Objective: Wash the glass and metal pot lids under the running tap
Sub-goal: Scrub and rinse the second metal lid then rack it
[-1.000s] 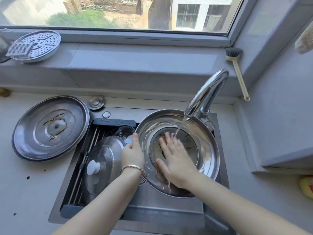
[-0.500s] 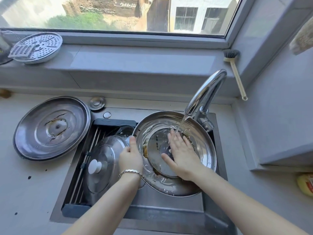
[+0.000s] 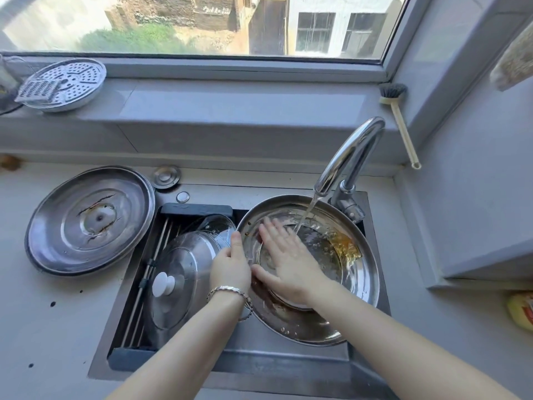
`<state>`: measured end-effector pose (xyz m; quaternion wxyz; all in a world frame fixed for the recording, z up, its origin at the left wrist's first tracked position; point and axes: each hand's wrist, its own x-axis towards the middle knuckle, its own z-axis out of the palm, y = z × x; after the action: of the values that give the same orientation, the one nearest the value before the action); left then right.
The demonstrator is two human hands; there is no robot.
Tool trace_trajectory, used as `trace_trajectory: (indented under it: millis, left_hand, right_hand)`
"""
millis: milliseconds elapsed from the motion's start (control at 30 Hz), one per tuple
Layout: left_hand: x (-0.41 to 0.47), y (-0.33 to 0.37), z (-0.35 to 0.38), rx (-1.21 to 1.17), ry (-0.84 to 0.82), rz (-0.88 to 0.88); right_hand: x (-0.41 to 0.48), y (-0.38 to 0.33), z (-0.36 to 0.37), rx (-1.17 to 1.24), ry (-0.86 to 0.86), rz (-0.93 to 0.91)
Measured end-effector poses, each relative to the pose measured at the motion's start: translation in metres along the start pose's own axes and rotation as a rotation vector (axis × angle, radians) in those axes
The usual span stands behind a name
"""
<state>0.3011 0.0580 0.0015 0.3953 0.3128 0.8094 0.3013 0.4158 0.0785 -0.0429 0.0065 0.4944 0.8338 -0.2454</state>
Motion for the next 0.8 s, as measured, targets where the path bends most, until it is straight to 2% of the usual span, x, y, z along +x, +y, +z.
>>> trace_trajectory:
  millis: [133,267,367,500,633,800]
  left_hand:
    - [0.004,-0.006,-0.003,-0.024,0.046,-0.016]
    - [0.004,-0.008,-0.003,-0.034,0.056,-0.015]
    - [0.0,-0.009,0.004,-0.013,0.023,0.026]
    - [-0.008,-0.01,0.016,-0.032,-0.028,0.047]
    - [0.0,-0.005,0.01,-0.163,0.025,-0.029]
    - [0.008,-0.009,0.006,-0.21,0.046,-0.052]
  right_hand:
    - [0.002,0.032,-0.003,-0.025,0.072,0.312]
    - [-0.016,0.035,0.002,0.029,0.038,0.582]
    - [-0.011,0.024,0.001,0.091,0.036,0.639]
    - [0.008,-0.007,0.004,0.057,0.146,0.304]
    - [-0.004,-0.028,0.019,0.062,0.047,-0.218]
    - [-0.025,-0.008,0.01,0.006,-0.089,-0.445]
